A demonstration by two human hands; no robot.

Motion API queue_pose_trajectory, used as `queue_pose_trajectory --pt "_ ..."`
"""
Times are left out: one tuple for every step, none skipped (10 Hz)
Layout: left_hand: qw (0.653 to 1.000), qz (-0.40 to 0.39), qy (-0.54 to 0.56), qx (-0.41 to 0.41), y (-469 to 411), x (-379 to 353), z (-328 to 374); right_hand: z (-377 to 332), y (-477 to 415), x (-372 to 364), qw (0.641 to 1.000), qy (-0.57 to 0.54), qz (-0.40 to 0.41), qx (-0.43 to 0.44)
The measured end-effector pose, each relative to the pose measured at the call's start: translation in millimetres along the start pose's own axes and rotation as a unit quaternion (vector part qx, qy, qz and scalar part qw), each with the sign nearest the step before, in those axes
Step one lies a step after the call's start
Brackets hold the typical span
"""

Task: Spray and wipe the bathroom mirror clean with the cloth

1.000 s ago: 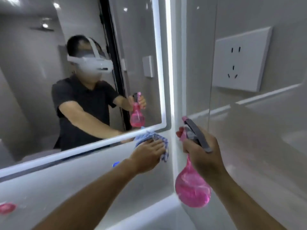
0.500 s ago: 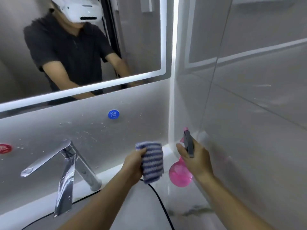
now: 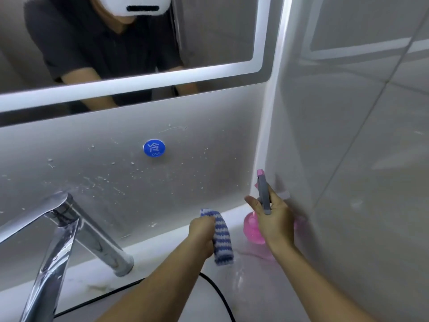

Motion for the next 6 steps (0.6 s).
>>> queue_pose_trajectory --pt "0.997 -0.073 0.001 0.026 -0.4 -29.0 3.2 -10.5 -4.0 5.5 0.999 -0.007 0.016 0.035" --pt "0.994 -0.061 -0.086 -0.023 -17.6 -29.7 3.7 -10.2 -7.3 2.5 0.999 -0.031 0.002 0.018" --pt "0.97 0.024 -0.208 -0.125 -36.6 -6.2 6.0 3.7 -8.7 -12.1 0.998 -0.059 -0.014 -0.025" --pt "0.962 -0.006 -0.236 -0.139 -27.6 12.8 13.4 23.6 -5.7 -29.7 0.994 -0.059 -0.026 -0.086" --pt "0.957 -0.066 -0.224 -0.172 -7.7 32.0 22.5 36.0 6.5 -44.4 0.994 -0.012 -0.063 -0.092" --pt "0.962 -0.077 -0.186 -0.187 9.0 56.4 29.7 41.6 10.5 -44.6 0.994 0.021 -0.057 -0.091"
Point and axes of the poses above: each hand's wrist, its own y-axis away from the middle knuckle, its own x-axis out of the back of the hand, z = x × y, the point moved 5 cm from there along -y, towards the middle knuckle, and after that the axes turned 13 degrees about z, right-handed, at the moved point
